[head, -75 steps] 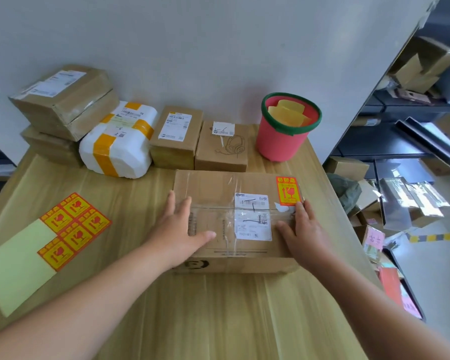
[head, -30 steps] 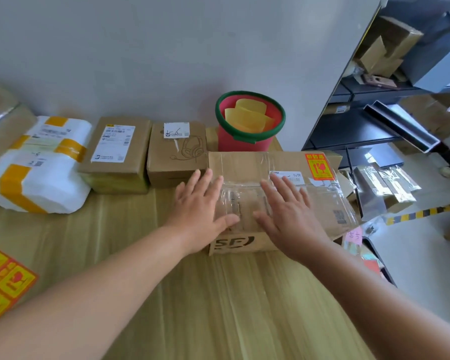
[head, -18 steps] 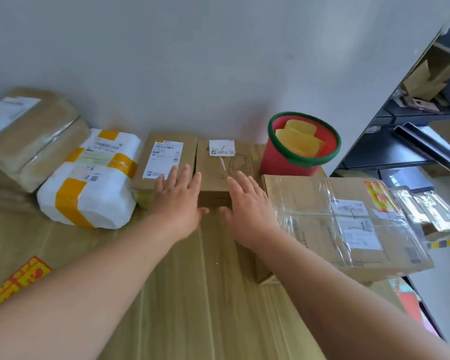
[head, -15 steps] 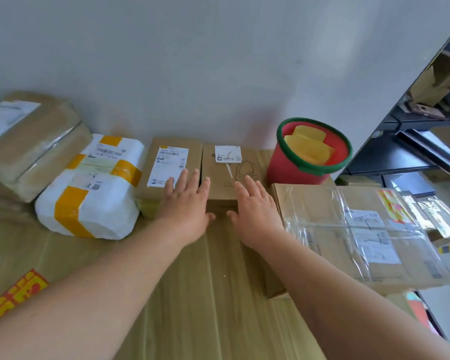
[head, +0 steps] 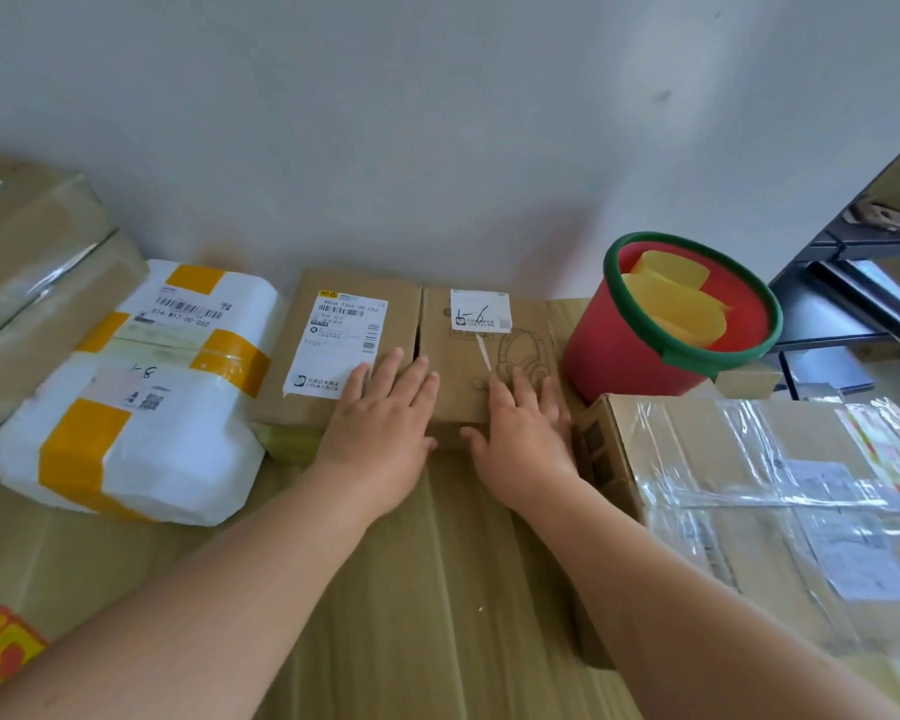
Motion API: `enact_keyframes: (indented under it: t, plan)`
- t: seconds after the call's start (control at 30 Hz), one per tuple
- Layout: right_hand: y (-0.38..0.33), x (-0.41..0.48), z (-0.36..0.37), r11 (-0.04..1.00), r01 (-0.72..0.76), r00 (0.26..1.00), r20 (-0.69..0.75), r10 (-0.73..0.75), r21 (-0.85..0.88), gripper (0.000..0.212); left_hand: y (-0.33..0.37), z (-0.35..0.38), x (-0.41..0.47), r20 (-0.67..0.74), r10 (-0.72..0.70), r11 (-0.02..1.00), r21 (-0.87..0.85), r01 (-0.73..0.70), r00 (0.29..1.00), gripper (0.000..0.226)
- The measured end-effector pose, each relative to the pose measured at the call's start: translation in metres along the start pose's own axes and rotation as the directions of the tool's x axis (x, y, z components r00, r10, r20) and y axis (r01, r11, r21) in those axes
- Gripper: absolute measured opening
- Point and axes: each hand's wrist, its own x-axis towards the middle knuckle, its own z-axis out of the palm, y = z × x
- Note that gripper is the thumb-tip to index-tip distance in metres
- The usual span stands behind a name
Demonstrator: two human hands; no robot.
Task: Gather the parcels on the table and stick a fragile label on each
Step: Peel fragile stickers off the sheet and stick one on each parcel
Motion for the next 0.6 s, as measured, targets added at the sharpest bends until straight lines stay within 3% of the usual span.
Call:
enact_keyframes:
  t: [0.13, 0.33, 0.6]
  plan:
    - [0.000, -0.001, 0.006, 0.998, 0.049, 0.996, -0.067, -0.051, -0.027, 0.077, -0.009, 0.001, -0.006, -0.009, 0.000, 1.000, 0.023, 0.000, 1.000, 0.066]
    - [0.000, 0.010, 0.007, 0.995, -0.088, 0.996, 0.001, 0.088, -0.053, 0.089, 0.001, -0.005, -0.005, 0.041, -0.037, 0.997, 0.072, 0.034, 0.998, 0.066]
    - [0.007, 0.016, 0.005, 0.997, -0.079, 0.997, -0.018, 0.079, -0.004, 0.070, 0.015, -0.009, -0.004, 0.065, -0.093, 0.992, 0.086, 0.087, 0.994, 0.062]
